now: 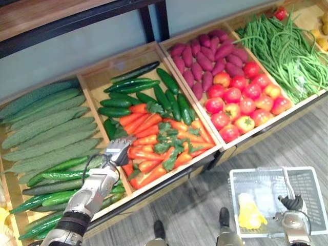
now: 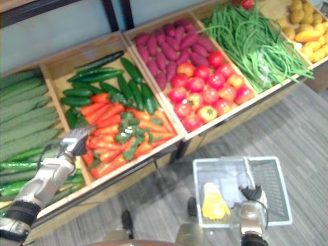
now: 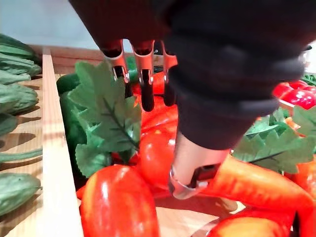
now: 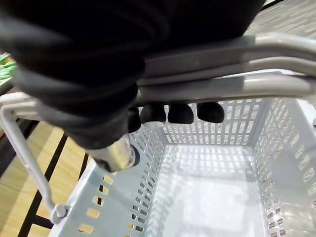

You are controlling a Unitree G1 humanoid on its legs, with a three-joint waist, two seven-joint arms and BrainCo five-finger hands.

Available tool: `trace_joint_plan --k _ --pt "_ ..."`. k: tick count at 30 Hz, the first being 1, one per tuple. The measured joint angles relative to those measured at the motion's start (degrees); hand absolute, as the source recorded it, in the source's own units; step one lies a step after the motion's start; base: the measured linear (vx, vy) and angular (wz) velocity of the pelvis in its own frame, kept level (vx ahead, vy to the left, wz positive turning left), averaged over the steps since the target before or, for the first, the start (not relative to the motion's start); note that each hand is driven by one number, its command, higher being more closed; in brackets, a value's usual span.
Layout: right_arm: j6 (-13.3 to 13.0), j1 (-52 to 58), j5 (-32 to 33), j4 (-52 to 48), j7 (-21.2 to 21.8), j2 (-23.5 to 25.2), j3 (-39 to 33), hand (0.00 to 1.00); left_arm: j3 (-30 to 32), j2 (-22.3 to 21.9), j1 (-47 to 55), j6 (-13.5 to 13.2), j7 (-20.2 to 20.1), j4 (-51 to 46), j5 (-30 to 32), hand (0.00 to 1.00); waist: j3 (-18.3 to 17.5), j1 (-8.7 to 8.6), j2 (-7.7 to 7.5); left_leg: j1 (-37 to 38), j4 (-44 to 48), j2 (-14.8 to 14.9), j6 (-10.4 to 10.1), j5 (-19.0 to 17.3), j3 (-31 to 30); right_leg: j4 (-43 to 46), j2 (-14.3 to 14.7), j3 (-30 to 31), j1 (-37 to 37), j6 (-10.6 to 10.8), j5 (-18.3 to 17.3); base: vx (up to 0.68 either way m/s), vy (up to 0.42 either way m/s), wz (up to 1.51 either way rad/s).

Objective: Pick vegetable in the basket

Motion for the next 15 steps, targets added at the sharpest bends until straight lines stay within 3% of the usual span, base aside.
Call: trace_joint_plan --k 15 --pt "0.01 0.57 -0.02 -0.32 1.07 0.37 0.01 1.0 -1.69 -0.38 1.17 0.1 -0.45 0.76 0.04 0.0 -0.94 -0.01 0.02 -0.3 -0.85 -0.16 -0.01 0.15 0.2 -0.63 -0.03 0.01 -0.53 0.0 0.01 0.01 0.002 -0.01"
